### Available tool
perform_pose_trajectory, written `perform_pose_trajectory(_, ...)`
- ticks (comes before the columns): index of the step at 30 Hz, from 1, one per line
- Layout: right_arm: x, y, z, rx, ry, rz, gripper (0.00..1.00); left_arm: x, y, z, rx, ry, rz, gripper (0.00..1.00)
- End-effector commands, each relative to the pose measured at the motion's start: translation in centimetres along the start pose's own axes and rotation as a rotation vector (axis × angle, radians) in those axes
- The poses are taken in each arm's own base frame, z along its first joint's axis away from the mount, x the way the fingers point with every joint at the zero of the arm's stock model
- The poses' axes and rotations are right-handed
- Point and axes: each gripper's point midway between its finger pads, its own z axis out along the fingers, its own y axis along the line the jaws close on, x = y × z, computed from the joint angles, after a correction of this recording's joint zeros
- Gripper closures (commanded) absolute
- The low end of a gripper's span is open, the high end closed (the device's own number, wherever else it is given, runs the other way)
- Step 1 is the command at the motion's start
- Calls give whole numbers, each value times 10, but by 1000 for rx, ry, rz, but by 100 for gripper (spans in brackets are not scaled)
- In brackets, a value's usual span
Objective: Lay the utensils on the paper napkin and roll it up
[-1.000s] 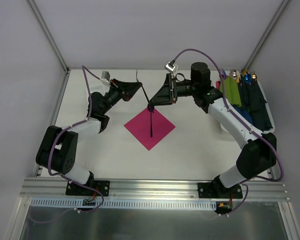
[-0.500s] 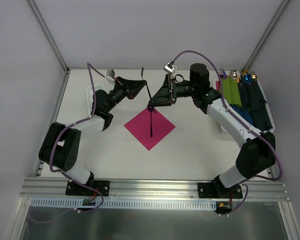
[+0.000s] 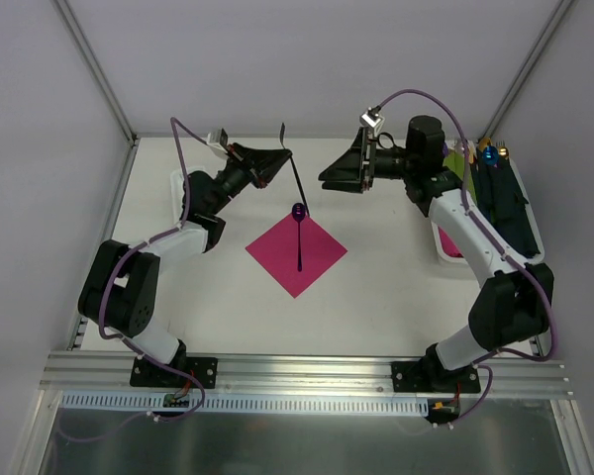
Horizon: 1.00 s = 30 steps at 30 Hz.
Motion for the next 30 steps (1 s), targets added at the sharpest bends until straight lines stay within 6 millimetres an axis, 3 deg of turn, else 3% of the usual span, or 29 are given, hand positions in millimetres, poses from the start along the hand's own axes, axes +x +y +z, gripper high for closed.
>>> perform_pose_trajectory(1,18,32,11,-64,47,-62,14,23,-121,-19,488,52,198,100)
perform_pose_trajectory(9,45,59,30,-204,113,-38,14,29,-135,-15,527,61,207,100)
perform_pose_trajectory(14,40,55,38,-212,121,0,14,41,-138,-11,543,86,204,100)
perform_pose_trajectory(17,37,61,41,-252,120,21,22,44,-138,-10,547,84,205,100)
perform_pose_trajectory(20,35,63,41,-285,116,39,33,43,-139,-10,550,68,209,100)
perform_pose_trajectory(22,36,63,40,-296,116,35,45,42,-141,-12,554,54,218,100)
perform_pose_trajectory(27,38,64,39,-308,120,48,86,39,-139,-12,552,31,227,100)
perform_pose_trajectory(30,37,65,39,-309,117,44,100,38,-140,-11,554,26,231,100)
